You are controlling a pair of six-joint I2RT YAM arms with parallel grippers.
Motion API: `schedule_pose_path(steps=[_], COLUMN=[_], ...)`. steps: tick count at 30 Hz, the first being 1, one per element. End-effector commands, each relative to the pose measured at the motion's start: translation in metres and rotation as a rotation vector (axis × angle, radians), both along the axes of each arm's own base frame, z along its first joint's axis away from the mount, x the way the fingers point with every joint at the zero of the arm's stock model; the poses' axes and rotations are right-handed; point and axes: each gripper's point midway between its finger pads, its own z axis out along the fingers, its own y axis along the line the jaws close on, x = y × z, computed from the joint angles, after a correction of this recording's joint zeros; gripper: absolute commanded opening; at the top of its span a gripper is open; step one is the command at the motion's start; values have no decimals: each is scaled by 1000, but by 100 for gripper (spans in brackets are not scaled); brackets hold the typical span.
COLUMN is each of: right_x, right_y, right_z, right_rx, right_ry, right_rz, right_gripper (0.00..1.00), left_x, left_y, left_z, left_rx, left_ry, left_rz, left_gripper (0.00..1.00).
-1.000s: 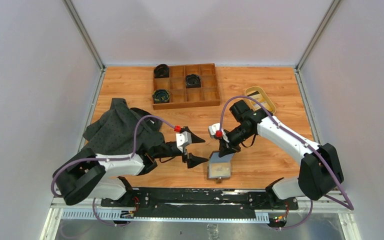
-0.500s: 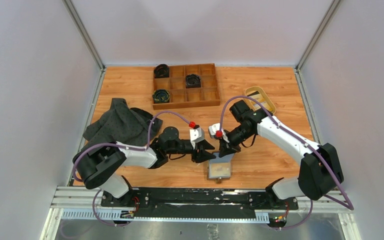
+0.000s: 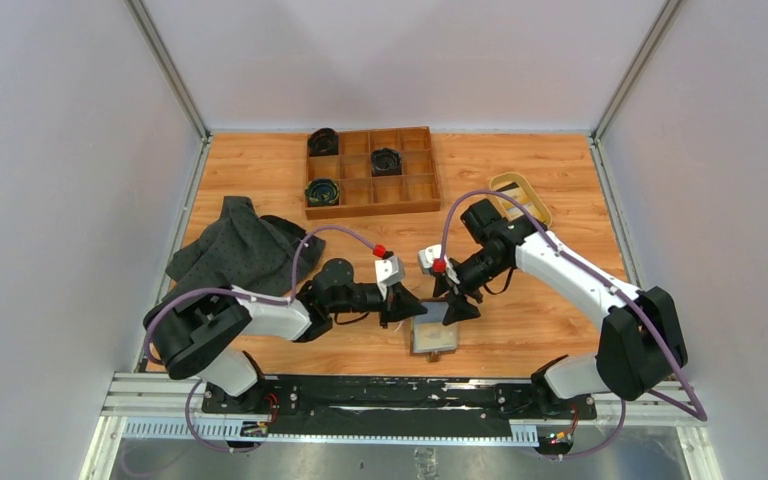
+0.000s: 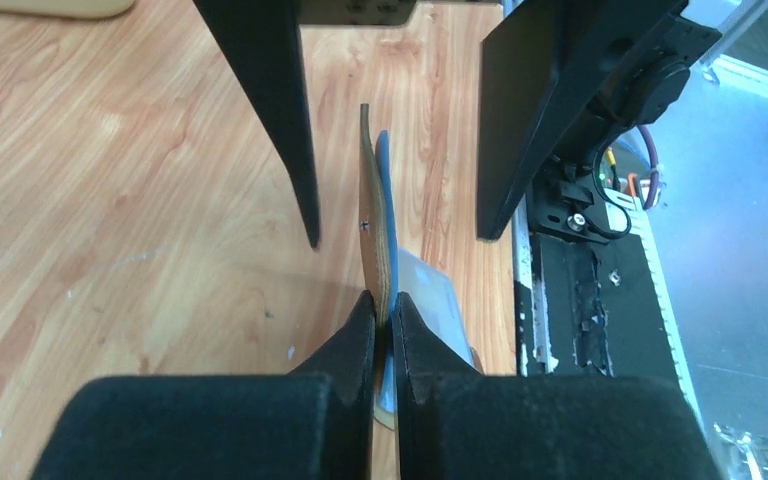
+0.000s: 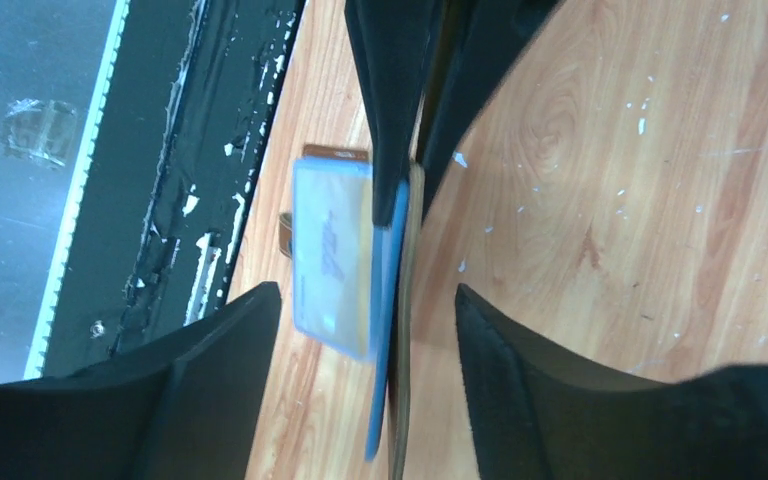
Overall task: Put the credit cards into the card holder
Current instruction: Open the card holder at the center of the board.
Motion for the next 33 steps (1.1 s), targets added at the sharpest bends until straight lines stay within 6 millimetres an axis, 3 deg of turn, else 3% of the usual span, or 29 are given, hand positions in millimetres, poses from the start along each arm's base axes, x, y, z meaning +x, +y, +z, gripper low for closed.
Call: schedule_pose_path(steps=[1,5,6,7,10,17,23,33], right_x=[8,19,23,27,33,14,17,34], right_y=[-2,-9,-12,-15,-17,-12,-7,-5], right_z=[20,39,45,51,64,66,64,42], right_rx=[34,88,104,125,187,266,281,215], right_ry=[6,2,-3,-6,30,156,206,298], right_rz=[-55,-139,-164,-199,-281,-275,-286,-361], right_gripper=[74,90,99,100,100,100,100,99], left_x=[3,6,9,12,23,45,59,69], left_y=[15,36,42,48,64,82,85,76], left_z=[20,22,27,29,37,35,24,2], left_rx=[-99,-173,-209,-232,-304,-355,-386,-362], left_ry=[11,87,97,109,129,180,245,300], left_rz=[108,239,282,321,434,652,781,907], left_gripper=[0,0,0,0,0,0,0,0])
